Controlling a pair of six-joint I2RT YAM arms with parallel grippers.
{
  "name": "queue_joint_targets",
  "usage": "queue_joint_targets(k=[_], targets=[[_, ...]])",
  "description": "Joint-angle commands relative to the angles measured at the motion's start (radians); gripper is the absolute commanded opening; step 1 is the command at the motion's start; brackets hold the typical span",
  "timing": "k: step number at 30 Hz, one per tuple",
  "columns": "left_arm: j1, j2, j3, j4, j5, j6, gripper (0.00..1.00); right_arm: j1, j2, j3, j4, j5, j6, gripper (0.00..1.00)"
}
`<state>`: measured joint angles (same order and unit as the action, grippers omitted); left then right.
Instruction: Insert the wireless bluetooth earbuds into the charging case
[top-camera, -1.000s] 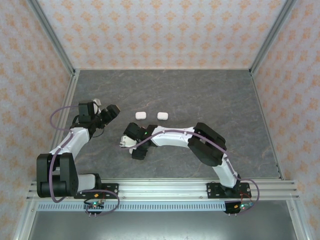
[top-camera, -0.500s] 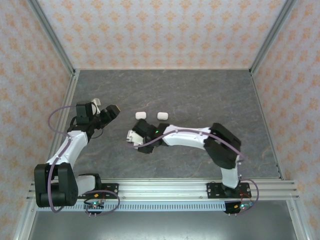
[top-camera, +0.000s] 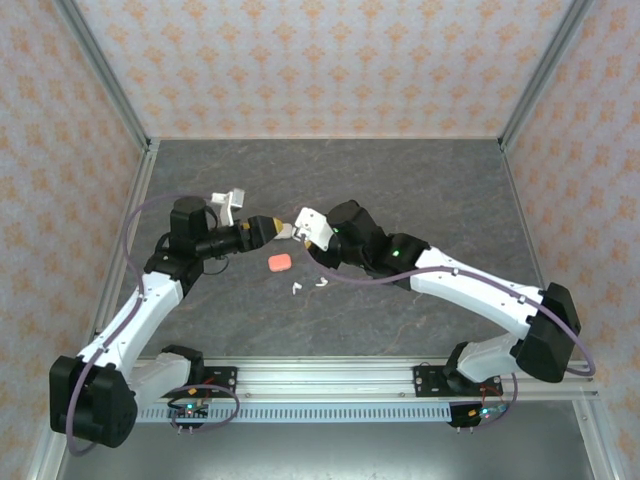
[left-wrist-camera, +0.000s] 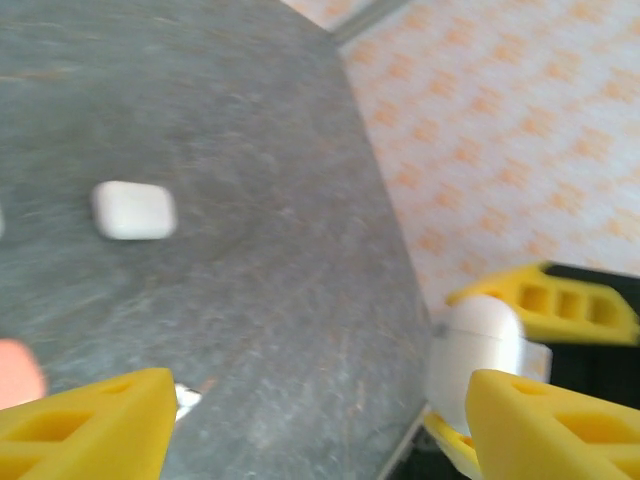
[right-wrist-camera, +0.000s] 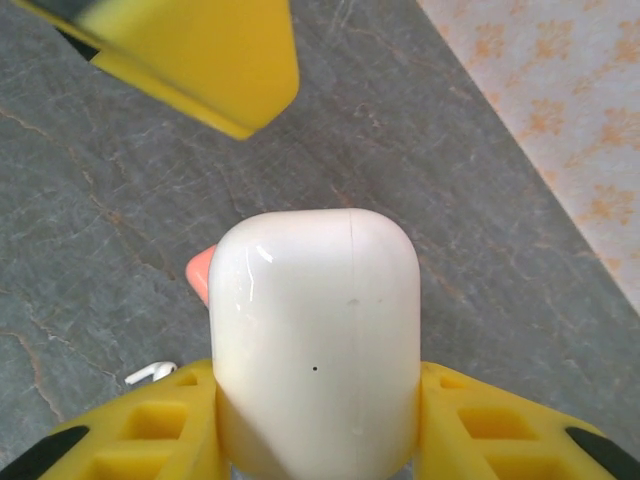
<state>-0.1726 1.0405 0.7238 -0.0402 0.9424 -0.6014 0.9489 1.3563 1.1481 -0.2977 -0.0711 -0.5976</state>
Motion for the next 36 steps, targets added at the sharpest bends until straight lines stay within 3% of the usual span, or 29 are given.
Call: queue_joint_targets(k=[1, 7, 14, 20, 28, 31, 36], targets=[[-0.043, -0.014, 0.058, 0.036, 0.063, 0.021, 0.76, 0.001, -0.030, -0.003, 0.002, 0.039, -0.049, 0.41], [-0.123, 0.029, 0.083, 0.067, 0.072, 0.025, 0.71, 0.002, -0.048, 0.002, 0.002, 0.029, -0.064, 0.41], [-0.184, 0.083, 0.110, 0.080, 0.082, 0.045, 0.57, 0.002, -0.051, 0.001, 0.009, 0.006, -0.059, 0.41], [-0.202, 0.098, 0.111, 0.101, 0.075, 0.044, 0.35, 0.002, -0.047, -0.001, 0.007, 0.000, -0.056, 0.41], [-0.205, 0.082, 0.109, 0.084, 0.062, 0.061, 0.17, -0.010, -0.042, 0.007, -0.025, -0.007, -0.027, 0.45], [-0.205, 0.063, 0.106, 0.074, 0.043, 0.093, 0.14, -0.025, -0.059, 0.007, -0.049, -0.040, 0.002, 0.59], [-0.207, 0.030, 0.093, 0.063, -0.014, 0.176, 0.09, -0.079, -0.144, -0.032, -0.061, -0.168, 0.071, 0.94]])
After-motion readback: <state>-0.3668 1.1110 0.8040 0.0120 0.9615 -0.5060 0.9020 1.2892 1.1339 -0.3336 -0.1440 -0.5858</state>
